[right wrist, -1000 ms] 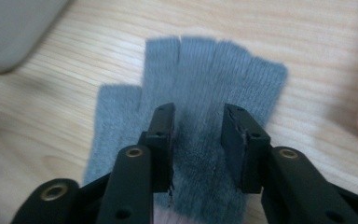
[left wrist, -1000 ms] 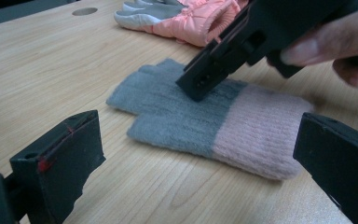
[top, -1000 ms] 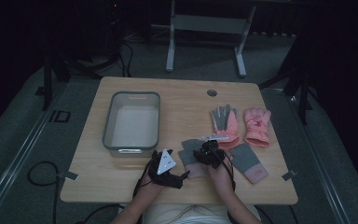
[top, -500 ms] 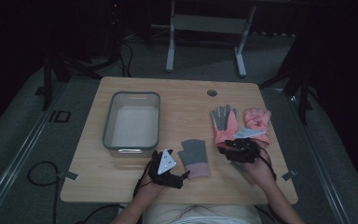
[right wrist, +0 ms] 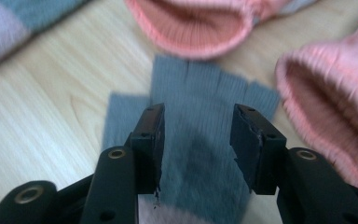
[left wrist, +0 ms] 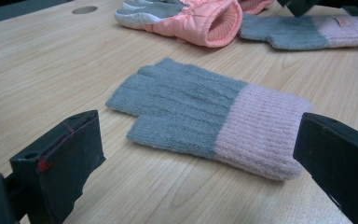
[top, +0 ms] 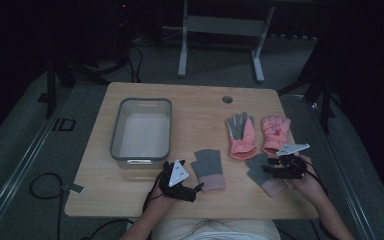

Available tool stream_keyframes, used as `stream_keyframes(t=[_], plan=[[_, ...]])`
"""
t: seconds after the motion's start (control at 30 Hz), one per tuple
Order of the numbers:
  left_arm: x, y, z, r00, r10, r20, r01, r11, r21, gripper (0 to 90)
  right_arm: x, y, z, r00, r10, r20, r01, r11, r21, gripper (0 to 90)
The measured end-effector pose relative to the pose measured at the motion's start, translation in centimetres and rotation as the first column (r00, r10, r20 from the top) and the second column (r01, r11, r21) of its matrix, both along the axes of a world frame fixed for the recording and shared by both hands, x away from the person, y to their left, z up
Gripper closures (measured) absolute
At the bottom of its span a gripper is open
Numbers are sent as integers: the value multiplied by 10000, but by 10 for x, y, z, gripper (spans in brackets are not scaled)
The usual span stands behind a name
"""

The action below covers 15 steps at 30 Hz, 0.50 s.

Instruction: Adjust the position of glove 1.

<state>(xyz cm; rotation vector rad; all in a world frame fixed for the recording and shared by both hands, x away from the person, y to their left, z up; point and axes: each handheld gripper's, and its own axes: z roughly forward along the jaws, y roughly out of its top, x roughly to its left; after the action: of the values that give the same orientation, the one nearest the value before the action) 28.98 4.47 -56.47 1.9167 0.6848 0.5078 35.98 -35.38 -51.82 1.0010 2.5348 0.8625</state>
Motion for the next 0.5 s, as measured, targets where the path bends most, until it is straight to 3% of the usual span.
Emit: stream_keyframes(t=[0.2,0.3,0.5], plan=[[0,0,0,10000,-8,14,8,10000,0,10,6,-7,-18,9988,164,-453,-168,9998,-82,537],[0,0,0,10000,22,0,-22,10000,-16,10,3,-7,-19,9990,-175,-404,177,9998,43,562],[0,0,0,10000,13,26,-13,10000,-8,10,-8,3,-20,9986,-526,-46,524,9979,-373,746]])
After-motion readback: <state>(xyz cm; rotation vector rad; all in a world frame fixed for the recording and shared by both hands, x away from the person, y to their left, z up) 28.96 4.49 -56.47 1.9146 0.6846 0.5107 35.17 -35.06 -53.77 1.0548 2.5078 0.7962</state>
